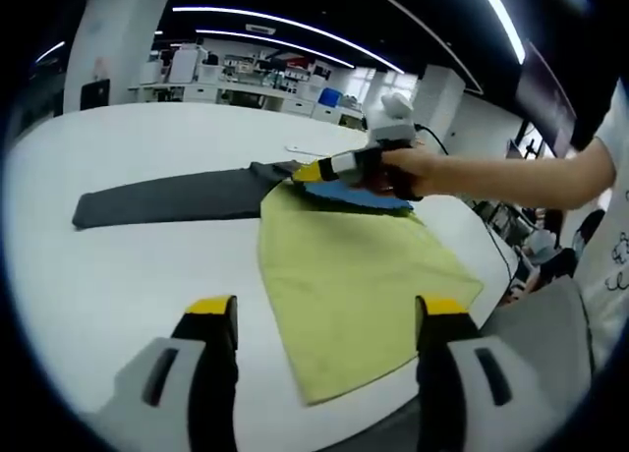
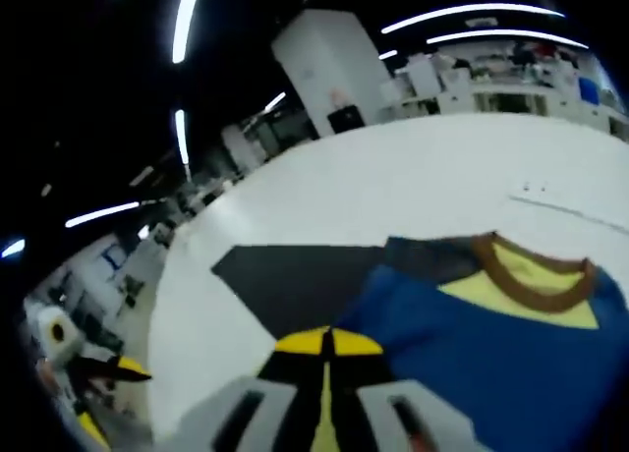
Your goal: Fold the garment on the visible template until the final outline fits inside the template.
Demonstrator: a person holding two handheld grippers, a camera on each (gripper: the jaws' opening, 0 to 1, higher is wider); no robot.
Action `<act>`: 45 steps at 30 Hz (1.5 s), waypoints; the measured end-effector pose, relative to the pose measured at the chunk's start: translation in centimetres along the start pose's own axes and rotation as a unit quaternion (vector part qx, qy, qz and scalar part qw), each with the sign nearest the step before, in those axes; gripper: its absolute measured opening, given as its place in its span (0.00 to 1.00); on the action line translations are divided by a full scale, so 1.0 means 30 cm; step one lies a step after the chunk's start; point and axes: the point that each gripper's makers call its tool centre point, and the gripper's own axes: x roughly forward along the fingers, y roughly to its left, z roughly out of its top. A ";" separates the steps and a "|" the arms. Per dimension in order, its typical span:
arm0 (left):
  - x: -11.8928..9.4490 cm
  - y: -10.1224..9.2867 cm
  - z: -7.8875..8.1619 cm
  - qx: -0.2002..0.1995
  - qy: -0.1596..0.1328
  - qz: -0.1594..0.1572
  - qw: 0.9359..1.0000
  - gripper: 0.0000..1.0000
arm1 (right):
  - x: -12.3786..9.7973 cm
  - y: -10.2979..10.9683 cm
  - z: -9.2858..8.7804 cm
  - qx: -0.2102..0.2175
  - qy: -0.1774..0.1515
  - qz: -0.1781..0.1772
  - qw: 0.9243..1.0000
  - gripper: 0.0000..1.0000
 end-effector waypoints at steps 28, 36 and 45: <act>0.006 -0.013 -0.003 0.002 0.004 -0.012 1.000 0.71 | -0.080 -0.038 0.003 -0.122 -0.034 0.002 0.992 0.99; 0.016 -0.009 -0.002 -0.003 0.007 -0.031 0.999 0.70 | -0.161 -0.079 -0.006 -0.117 -0.037 -0.019 0.992 0.99; 0.034 0.143 0.086 0.016 -0.003 -0.013 1.000 0.70 | -0.316 -0.067 -0.008 -0.120 -0.062 -0.029 0.990 0.98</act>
